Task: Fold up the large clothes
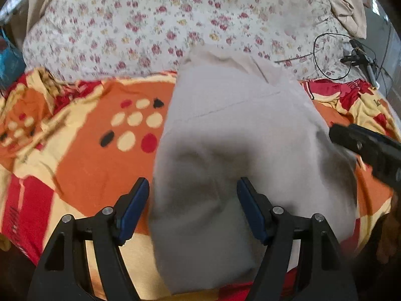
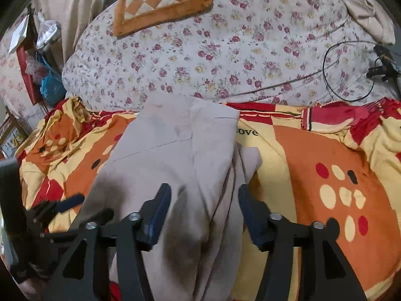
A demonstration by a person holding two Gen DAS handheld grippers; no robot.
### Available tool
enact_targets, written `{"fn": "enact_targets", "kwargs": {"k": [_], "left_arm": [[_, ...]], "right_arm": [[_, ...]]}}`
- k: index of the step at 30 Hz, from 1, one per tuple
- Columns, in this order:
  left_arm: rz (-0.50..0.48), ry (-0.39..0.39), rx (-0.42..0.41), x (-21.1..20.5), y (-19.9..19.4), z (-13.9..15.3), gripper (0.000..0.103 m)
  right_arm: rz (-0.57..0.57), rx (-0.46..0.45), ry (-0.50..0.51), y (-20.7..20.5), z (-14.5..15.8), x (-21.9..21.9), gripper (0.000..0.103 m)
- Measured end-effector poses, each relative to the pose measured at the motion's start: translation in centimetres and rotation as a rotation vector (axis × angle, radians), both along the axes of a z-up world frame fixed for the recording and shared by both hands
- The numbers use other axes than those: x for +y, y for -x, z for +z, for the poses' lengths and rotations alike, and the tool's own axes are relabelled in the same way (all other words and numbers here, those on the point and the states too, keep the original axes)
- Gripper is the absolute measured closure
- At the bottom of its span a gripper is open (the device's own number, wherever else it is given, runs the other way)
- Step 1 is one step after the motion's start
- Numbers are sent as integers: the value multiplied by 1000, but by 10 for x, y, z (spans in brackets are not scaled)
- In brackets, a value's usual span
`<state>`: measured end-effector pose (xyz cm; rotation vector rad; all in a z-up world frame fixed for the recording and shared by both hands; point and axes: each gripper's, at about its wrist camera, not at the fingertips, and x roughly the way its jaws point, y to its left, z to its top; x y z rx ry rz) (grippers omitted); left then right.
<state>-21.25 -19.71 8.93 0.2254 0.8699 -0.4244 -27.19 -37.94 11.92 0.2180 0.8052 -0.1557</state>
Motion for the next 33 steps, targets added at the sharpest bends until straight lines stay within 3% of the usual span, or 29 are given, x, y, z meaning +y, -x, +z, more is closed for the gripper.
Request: {"fn": "enact_targets", "kwargs": {"k": [6,12,33], "left_arm": [[12,10,-45,7,2,14,28],[45,26,-72,14,2,21,28],[75,4,-75,16,-3,14,28]], "right_arm": [[-32,-15,92,8,7,15,29],[-38,-18,98,10,8,17,24],[-39,11,60,4,-4,20,22]]}}
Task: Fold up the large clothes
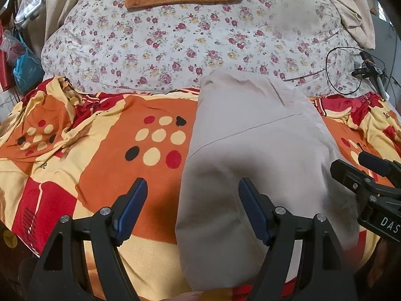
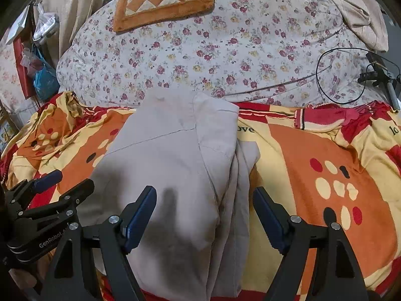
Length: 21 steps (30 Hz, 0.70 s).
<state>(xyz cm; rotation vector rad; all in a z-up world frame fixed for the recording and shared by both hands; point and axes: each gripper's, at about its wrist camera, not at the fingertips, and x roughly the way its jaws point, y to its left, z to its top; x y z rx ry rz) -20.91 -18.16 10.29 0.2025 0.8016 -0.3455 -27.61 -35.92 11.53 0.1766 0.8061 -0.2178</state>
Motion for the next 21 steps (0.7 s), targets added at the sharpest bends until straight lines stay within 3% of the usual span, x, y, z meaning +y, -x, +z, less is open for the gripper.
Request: {"fn": "enact_targets", "kwargs": {"k": [21], "left_arm": [[-1,-4,19,-3,0,-7,28]], "right_arm": [[14,23,-4,-4,-10,5,22]]}}
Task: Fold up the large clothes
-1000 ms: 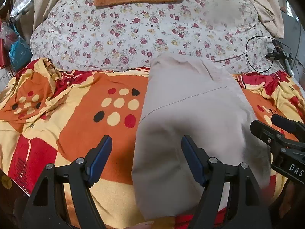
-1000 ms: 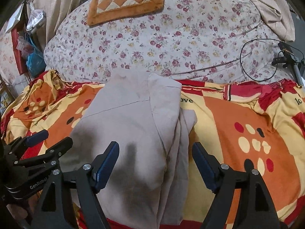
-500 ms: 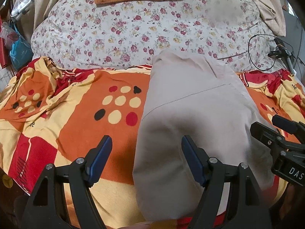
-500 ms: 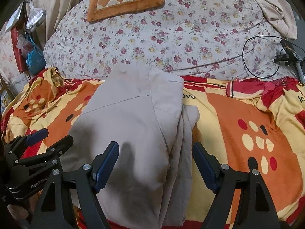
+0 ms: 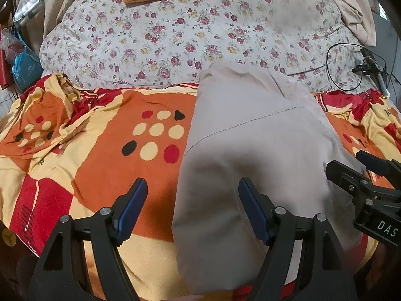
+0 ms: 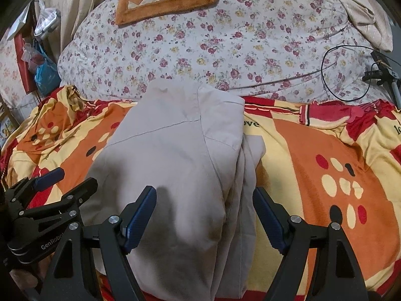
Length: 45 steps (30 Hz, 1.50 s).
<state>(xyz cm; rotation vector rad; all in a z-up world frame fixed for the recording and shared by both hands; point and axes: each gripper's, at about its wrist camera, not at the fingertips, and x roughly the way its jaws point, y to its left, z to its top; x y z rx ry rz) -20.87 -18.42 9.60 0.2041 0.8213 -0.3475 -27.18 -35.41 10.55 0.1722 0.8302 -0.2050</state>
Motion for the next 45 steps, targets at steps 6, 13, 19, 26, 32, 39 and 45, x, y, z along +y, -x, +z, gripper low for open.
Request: {"fn": "enact_targets", "kwargs": {"k": [6,13,19,26,32,39,45], "left_arm": [[3,3,4,0,-1,-1,28],[3,2,7,0,-2,-2,28],[3,-1,14,-2,-3,-4,28],[2,1,12,-4,-3,-4,28],[3,-5,7,-5,-4,-3,28],[5,-5,0,-3,-4,-1,28],[2,1,1,-2,-5,-1,28]], "right_arm": [[1,1,-2,0,-1,-1,22],[0,6,-2,-2,-3,0,22],[-2,11,-7,-4,-6,0,22],[-7,12,-13,-4,-7,-1,22],[-7,12,-14,-5,-7,-2,22],[1,9,-9,-6,-6,-1,22],[4,17,-5,-8,-6,0,22]]}}
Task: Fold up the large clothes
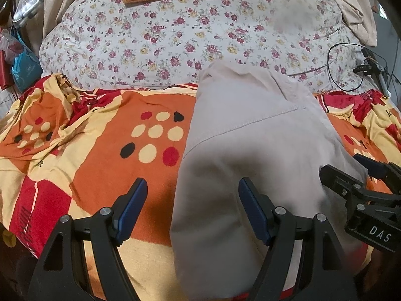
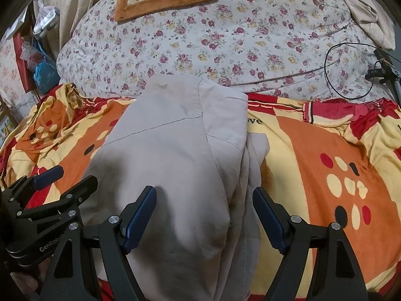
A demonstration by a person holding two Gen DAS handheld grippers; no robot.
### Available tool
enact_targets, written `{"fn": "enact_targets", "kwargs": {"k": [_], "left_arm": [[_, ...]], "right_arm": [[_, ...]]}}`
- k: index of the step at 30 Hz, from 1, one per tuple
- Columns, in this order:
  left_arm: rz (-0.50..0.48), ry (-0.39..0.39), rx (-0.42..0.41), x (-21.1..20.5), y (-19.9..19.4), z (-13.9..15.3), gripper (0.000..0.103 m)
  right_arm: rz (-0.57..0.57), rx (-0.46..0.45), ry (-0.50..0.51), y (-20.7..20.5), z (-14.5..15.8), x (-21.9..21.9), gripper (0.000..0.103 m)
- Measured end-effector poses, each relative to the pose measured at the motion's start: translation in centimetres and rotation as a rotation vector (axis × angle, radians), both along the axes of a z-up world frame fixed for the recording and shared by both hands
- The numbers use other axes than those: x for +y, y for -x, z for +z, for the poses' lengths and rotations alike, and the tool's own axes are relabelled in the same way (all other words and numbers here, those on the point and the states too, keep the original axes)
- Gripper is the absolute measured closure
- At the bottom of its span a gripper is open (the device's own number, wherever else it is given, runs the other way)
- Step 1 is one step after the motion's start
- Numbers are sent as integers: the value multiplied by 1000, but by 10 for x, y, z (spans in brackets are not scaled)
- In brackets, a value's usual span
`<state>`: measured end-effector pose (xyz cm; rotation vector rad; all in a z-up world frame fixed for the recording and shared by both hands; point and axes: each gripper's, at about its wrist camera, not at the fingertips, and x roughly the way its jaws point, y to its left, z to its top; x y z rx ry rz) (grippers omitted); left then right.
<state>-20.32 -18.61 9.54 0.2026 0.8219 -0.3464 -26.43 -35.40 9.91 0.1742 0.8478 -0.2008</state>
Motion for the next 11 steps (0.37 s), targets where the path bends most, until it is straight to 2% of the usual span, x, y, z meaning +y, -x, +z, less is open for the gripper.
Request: {"fn": "enact_targets", "kwargs": {"k": [11], "left_arm": [[-13,28,9,5,-12,3,28]], "right_arm": [[8,9,-8,-3,-1,-4,22]]}}
